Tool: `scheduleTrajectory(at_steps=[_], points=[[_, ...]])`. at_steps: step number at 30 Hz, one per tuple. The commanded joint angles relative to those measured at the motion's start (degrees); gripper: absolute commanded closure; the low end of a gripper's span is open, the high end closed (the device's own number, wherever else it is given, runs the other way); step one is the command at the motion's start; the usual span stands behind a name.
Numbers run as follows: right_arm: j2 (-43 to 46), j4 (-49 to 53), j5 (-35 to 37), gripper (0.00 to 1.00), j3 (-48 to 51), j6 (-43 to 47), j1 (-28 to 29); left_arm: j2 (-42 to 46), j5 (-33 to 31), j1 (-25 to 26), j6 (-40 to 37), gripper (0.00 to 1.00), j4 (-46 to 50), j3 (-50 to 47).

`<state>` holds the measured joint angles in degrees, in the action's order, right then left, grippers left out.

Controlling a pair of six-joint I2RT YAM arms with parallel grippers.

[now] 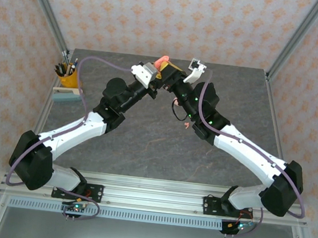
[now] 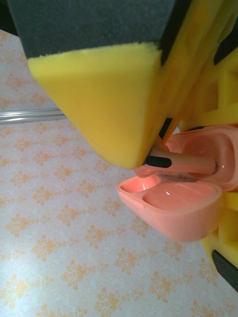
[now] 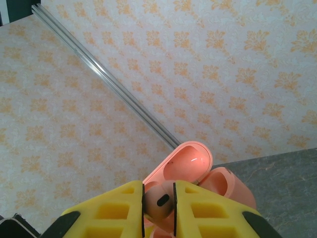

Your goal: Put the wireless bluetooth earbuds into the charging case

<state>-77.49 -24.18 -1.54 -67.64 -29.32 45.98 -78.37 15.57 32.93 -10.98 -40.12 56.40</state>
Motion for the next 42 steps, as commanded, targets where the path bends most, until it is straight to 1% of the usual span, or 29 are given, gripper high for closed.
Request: scheduleTrajectory(at_steps=[1, 17, 29, 42], points=[[0.68, 0.74, -5.93, 0.81, -1.27, -0.54, 2.01, 0.68, 4.38, 1.61, -1.94, 1.00, -2.18, -0.12], [0.72, 0.89, -7.12, 0.82, 0.26, -2.21, 2.02, 0.37, 2.41, 1.61, -1.78, 1.00, -1.43, 1.12], [2.08, 3.50, -6.90, 0.82, 2.85, -2.25, 2.01, -0.03, 1.06, 1.64, -1.42, 1.00, -1.11, 2.29], [1.21, 7.04, -2.68, 0.83, 3.48, 1.43, 2.06, 0.66, 1.65, 1.61, -0.62, 1.00, -1.54, 1.97]])
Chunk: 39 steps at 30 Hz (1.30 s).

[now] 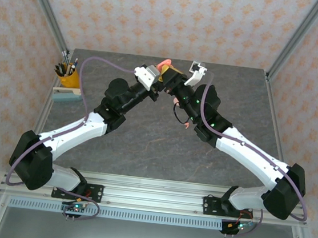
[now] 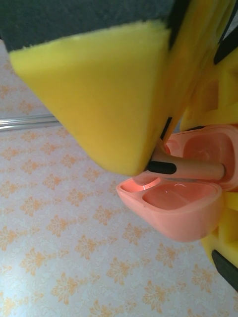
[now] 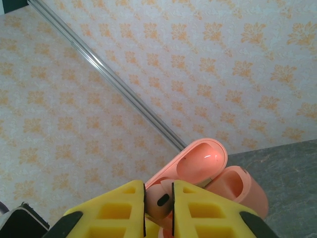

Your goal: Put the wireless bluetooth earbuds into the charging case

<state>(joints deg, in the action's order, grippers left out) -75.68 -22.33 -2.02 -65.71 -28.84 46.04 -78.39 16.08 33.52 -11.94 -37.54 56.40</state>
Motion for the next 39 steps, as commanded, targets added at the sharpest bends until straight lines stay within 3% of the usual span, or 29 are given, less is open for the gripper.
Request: scheduleTrajectory(at_steps=[1, 22, 29, 39], points=[[-0.77, 5.35, -2.13, 0.83, 1.47, 1.05, 1.95, 0.72, 1.15, 1.02, 0.34, 1.00, -4.16, 1.89], [-4.63, 18.24, -2.20, 0.82, -3.87, 4.06, 1.93, 1.31, 0.76, 1.03, -0.10, 1.00, -3.61, 2.14], [-4.21, 19.72, 0.45, 0.69, -3.81, 3.80, 1.92, 1.56, 0.81, 1.02, -0.10, 1.00, -3.33, 2.18], [-3.70, 21.82, 3.95, 0.61, -4.11, 1.89, 1.46, 1.83, 0.80, 1.02, 0.47, 1.00, -3.46, 1.75]])
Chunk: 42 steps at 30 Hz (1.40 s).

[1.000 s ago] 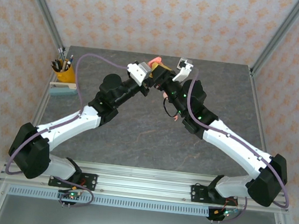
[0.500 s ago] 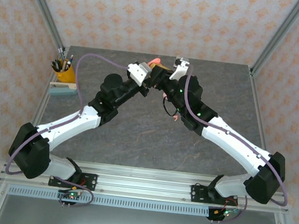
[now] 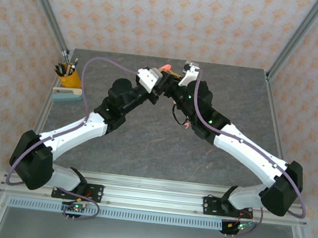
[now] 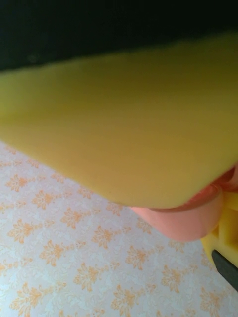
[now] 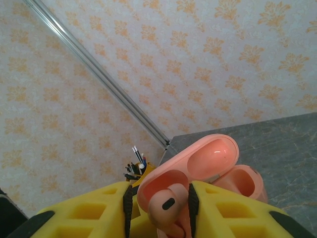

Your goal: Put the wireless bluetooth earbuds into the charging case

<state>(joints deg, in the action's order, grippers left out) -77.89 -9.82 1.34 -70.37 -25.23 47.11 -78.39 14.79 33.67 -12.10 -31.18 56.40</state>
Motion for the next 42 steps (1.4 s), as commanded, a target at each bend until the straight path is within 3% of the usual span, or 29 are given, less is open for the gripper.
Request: scheduleTrajectory(at_steps=[1, 11, 24, 31, 36, 42], points=[[-1.41, 9.34, 0.71, 0.58, 0.56, -2.15, 0.19, 1.81, 2.09, 0.87, 0.67, 1.00, -9.87, 1.71], [0.42, 8.21, -2.66, 0.33, 0.06, -6.94, -2.59, 1.77, 2.47, 0.87, 0.92, 1.00, -9.28, 1.37], [13.00, 12.22, -8.18, 0.21, 1.01, -8.66, -6.24, 3.05, 0.81, 0.70, -0.65, 1.00, -8.68, -2.67], [16.28, 22.50, -3.15, 0.18, 1.71, -8.14, -8.79, 3.58, 0.21, 0.43, -0.86, 1.00, -8.72, -4.26], [12.39, 34.89, -0.90, 0.19, 2.51, -8.93, -12.92, 5.49, -0.88, -0.16, -1.20, 1.00, -8.66, -6.48], [-2.94, 48.95, -0.74, 0.25, 0.25, -6.59, -14.06, 7.65, -1.04, -0.81, -1.96, 1.00, -7.37, -7.91]])
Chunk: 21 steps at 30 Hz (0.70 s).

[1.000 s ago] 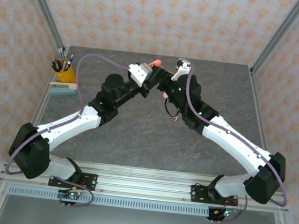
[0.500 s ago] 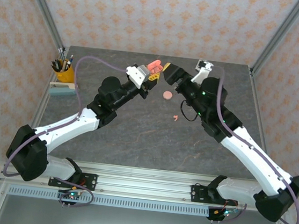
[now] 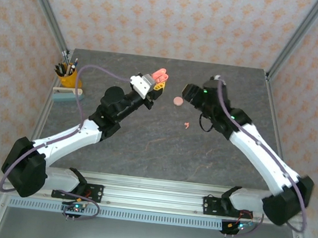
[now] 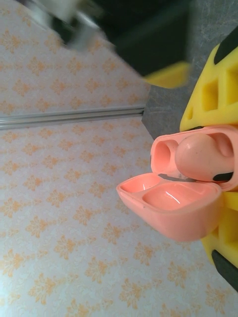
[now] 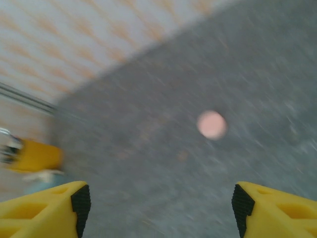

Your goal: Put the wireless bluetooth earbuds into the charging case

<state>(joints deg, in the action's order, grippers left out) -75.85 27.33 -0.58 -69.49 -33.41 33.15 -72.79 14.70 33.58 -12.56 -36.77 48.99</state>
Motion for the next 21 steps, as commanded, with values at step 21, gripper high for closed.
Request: scheduleTrajectory(at_steps=[21], points=[[-37.74, 20.96, 4.80, 0.42, -15.59, 10.62, -0.44, 2.99, -0.77, -1.55, -1.06, 1.00, -2.25, -1.91]])
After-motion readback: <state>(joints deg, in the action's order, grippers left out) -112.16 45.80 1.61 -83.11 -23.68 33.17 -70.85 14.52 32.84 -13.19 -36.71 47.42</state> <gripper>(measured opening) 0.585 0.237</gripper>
